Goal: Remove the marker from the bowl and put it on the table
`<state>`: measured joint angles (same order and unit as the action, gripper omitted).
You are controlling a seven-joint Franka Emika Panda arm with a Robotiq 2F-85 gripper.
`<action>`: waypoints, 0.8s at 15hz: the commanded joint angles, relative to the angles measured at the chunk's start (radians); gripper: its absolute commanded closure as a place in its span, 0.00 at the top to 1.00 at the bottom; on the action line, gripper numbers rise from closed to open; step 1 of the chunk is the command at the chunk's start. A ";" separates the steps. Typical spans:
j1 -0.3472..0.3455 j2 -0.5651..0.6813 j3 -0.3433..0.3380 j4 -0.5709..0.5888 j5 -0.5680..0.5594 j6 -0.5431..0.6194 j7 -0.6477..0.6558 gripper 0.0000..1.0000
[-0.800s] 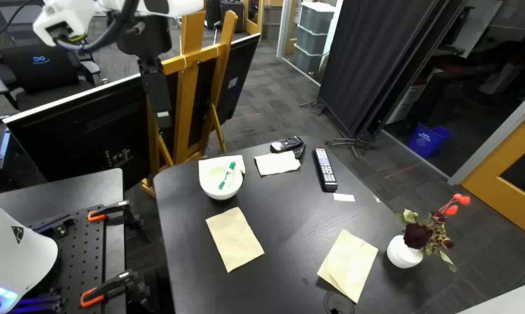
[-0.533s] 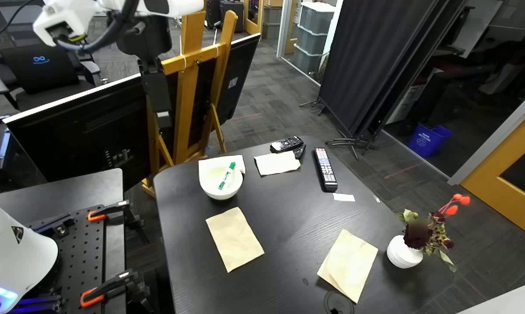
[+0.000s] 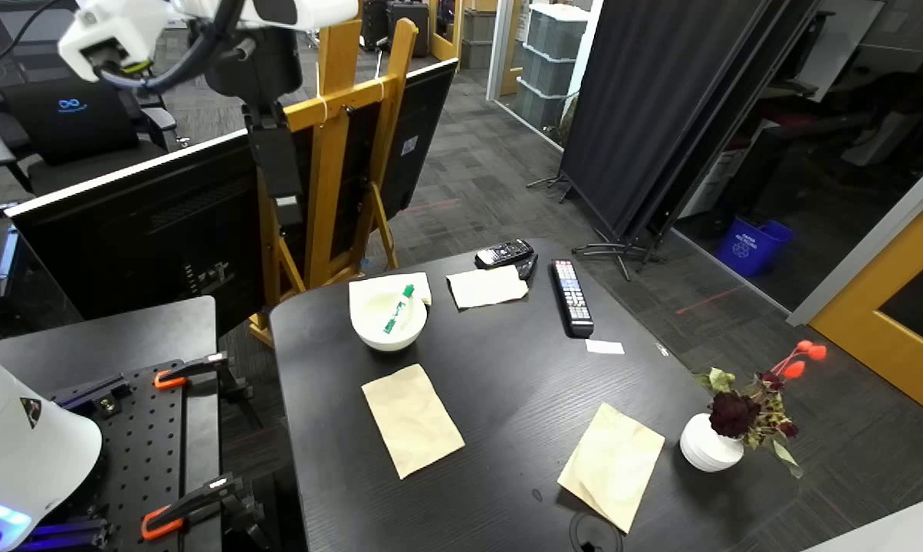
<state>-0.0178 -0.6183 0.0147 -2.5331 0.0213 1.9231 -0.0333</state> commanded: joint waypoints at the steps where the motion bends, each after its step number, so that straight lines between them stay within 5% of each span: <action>1: 0.009 0.000 -0.008 0.002 -0.005 -0.002 0.005 1.00; 6: 0.014 0.008 -0.007 0.001 -0.002 0.011 -0.002 1.00; 12: 0.068 0.093 -0.005 -0.029 0.018 0.196 -0.056 1.00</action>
<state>0.0197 -0.5786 0.0150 -2.5455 0.0248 2.0204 -0.0517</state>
